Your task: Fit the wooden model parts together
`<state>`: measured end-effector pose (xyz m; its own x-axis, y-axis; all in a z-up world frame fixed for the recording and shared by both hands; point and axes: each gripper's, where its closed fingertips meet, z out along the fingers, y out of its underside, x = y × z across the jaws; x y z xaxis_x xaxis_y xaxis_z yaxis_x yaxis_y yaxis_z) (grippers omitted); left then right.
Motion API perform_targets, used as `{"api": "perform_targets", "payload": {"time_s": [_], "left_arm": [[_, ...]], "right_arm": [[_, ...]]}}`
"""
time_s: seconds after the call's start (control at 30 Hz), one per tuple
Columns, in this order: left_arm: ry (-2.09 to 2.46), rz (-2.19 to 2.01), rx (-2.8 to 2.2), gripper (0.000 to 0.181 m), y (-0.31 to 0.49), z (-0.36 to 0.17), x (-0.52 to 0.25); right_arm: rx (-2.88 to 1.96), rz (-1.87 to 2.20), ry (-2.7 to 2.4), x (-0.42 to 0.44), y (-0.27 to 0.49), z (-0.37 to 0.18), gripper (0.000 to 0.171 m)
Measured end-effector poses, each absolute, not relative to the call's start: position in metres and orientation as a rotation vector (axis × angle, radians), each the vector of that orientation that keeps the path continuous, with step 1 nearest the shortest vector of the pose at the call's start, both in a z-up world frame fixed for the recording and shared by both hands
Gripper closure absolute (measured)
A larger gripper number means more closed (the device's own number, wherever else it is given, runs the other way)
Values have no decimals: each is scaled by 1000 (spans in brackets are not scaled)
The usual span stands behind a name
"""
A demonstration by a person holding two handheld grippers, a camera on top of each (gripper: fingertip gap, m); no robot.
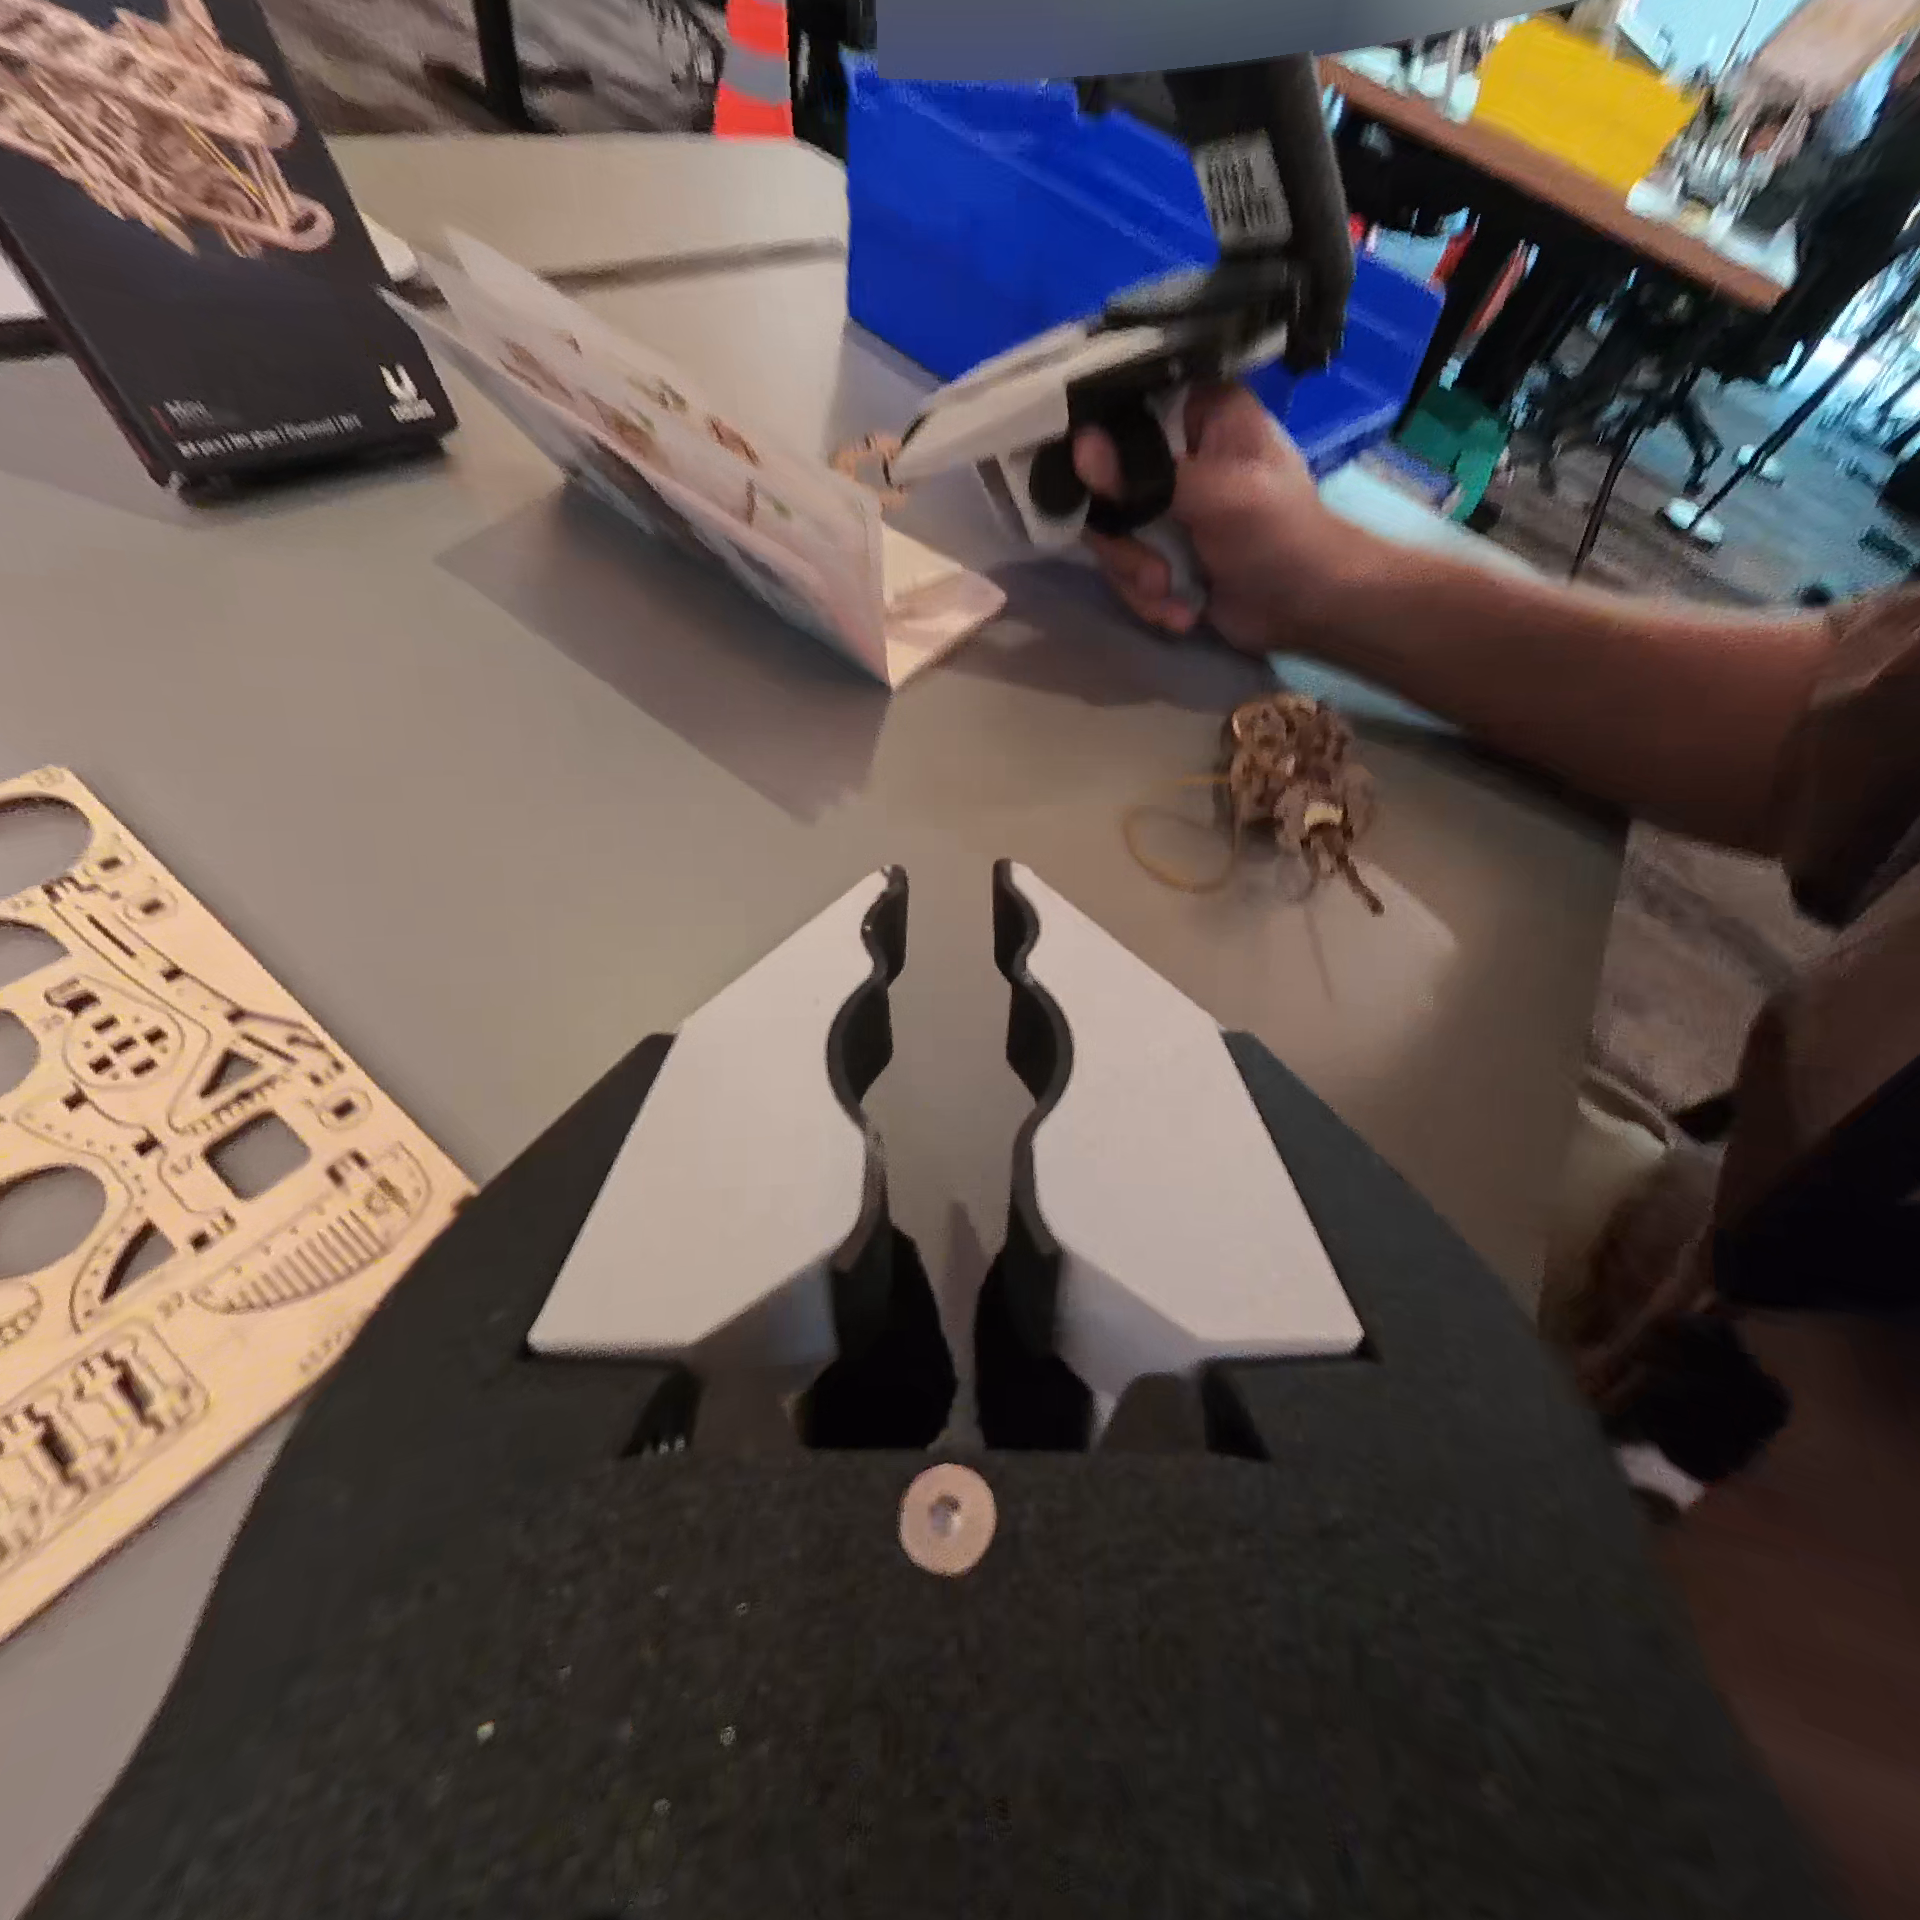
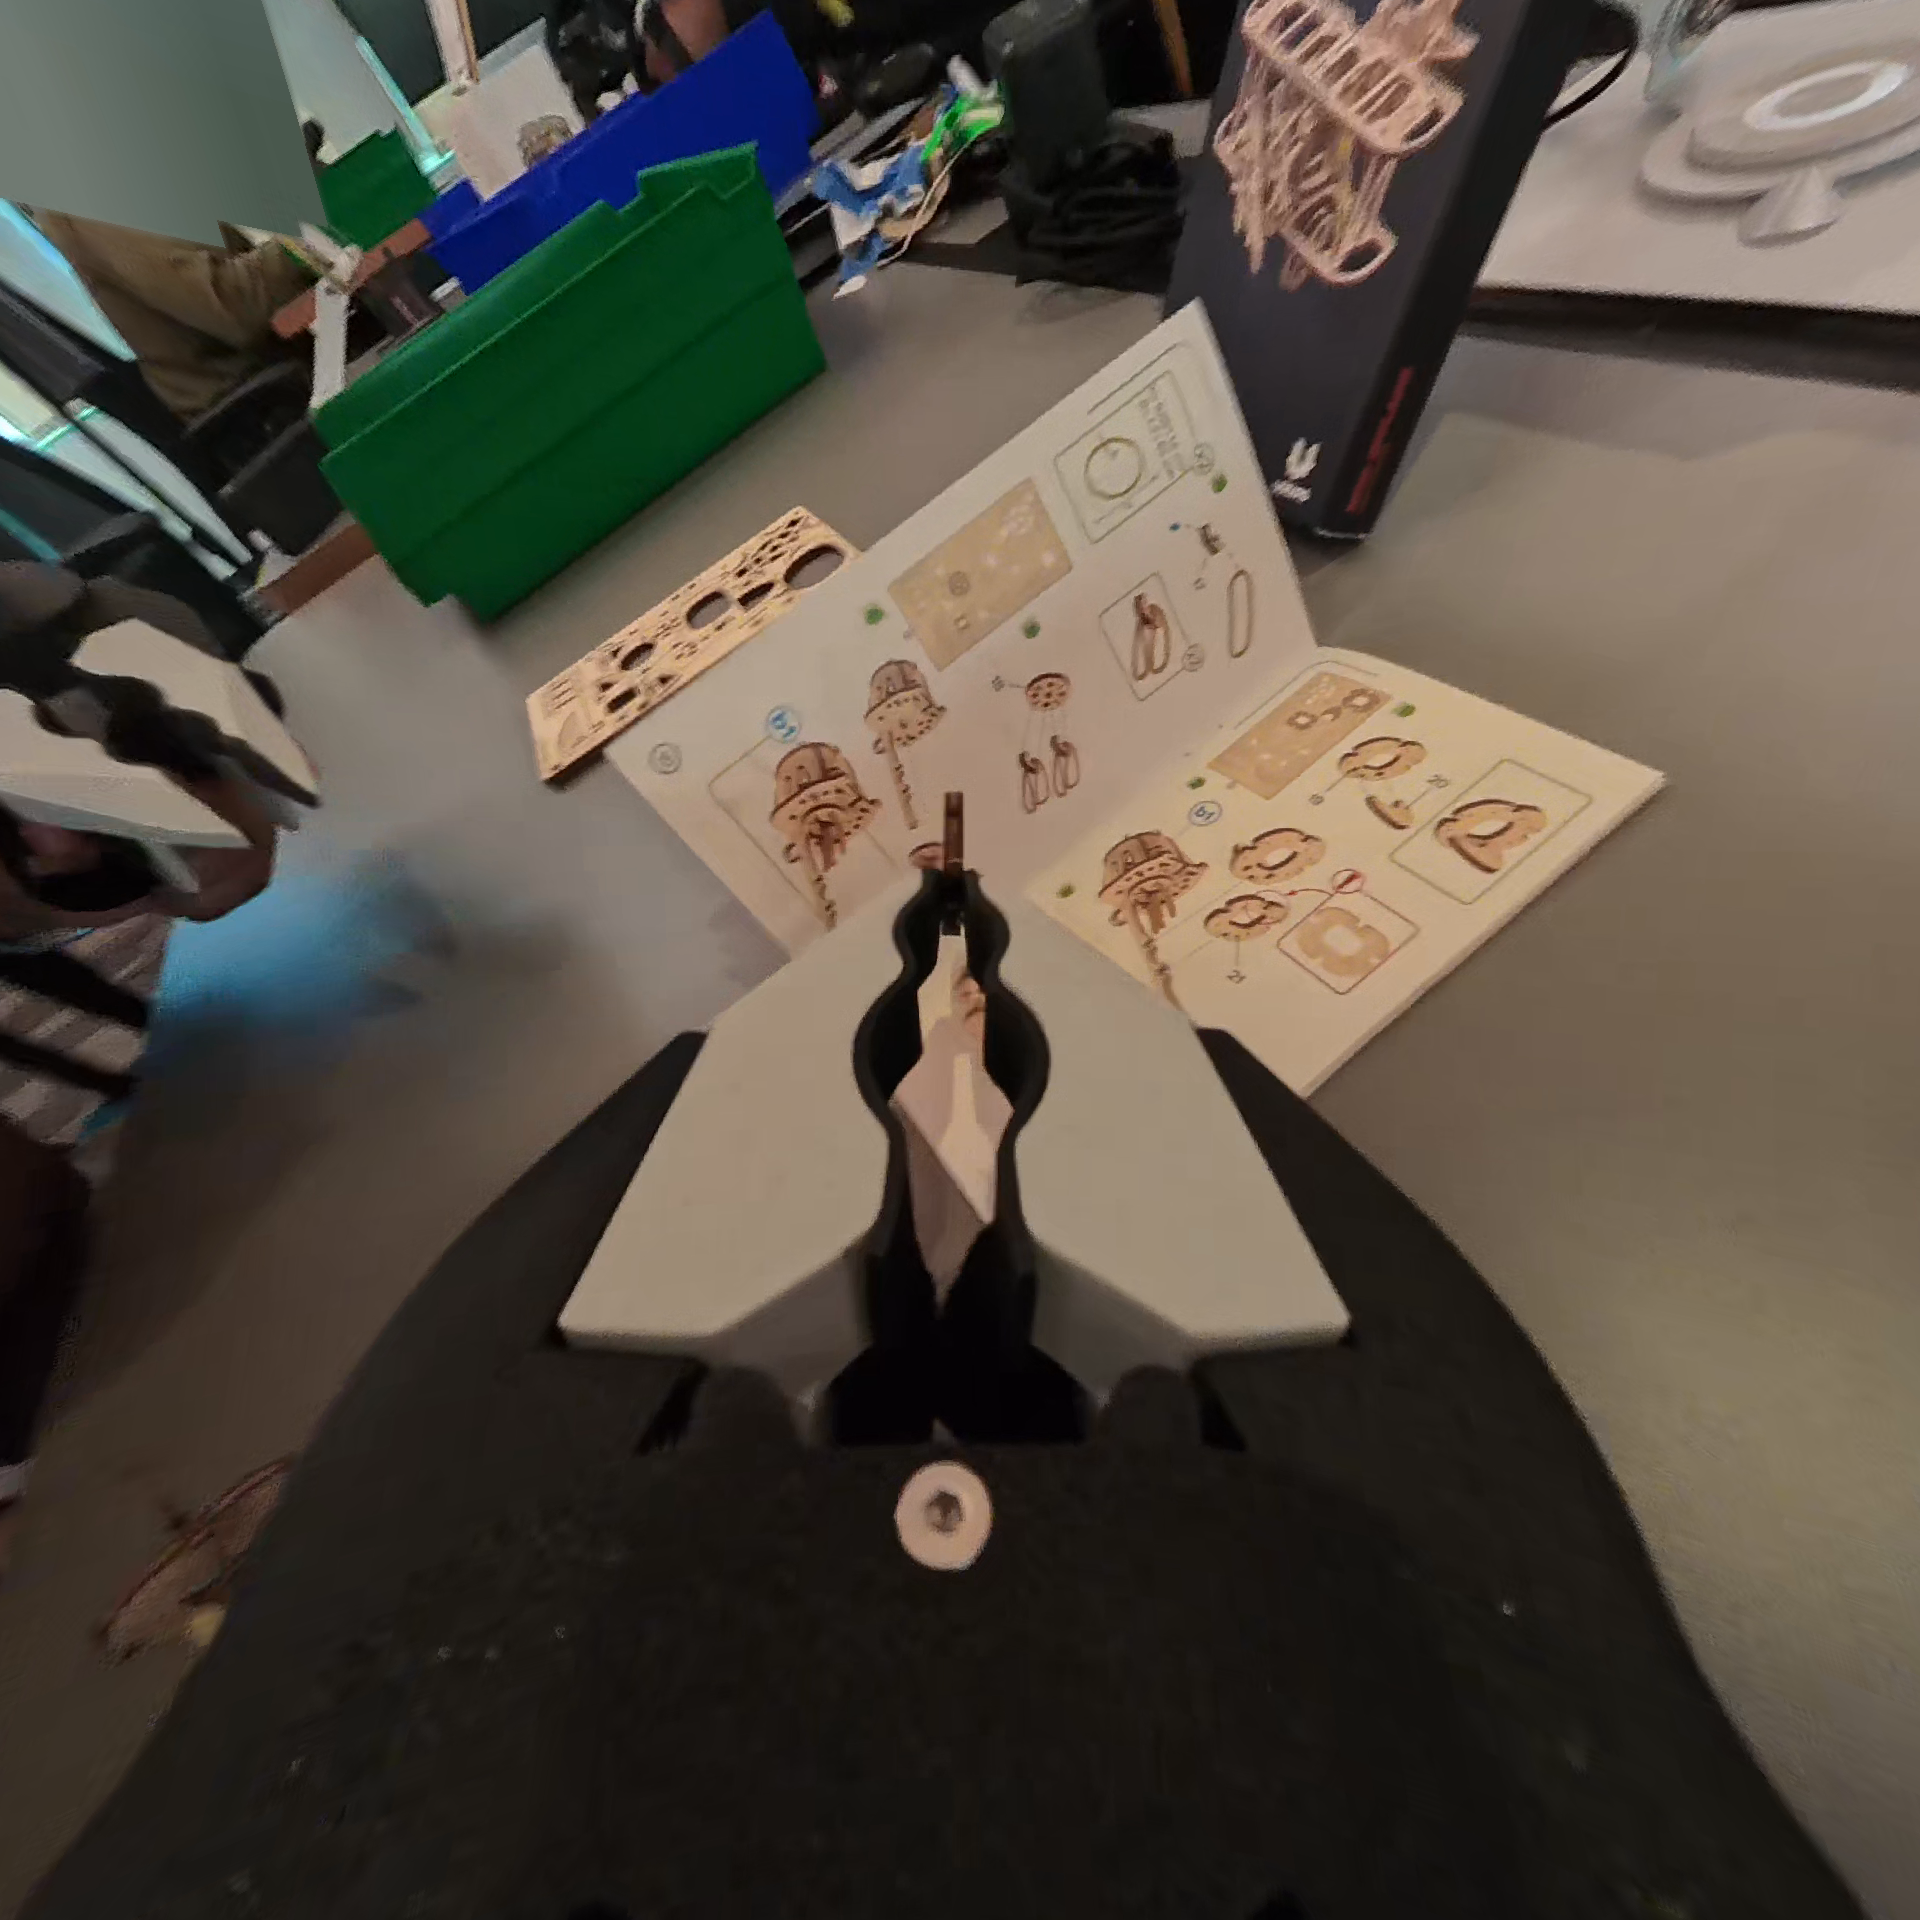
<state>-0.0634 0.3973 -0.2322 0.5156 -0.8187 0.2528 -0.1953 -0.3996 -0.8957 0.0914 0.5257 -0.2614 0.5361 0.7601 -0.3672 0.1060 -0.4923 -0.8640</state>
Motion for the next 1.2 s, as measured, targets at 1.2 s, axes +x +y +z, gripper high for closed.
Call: {"api": "perform_targets", "payload": {"time_s": [1.2], "left_arm": [[693,-1080,-2002,161,414,-248,-63]], "right_arm": [[-2078,994,-458,119,547,-278,169]]}}
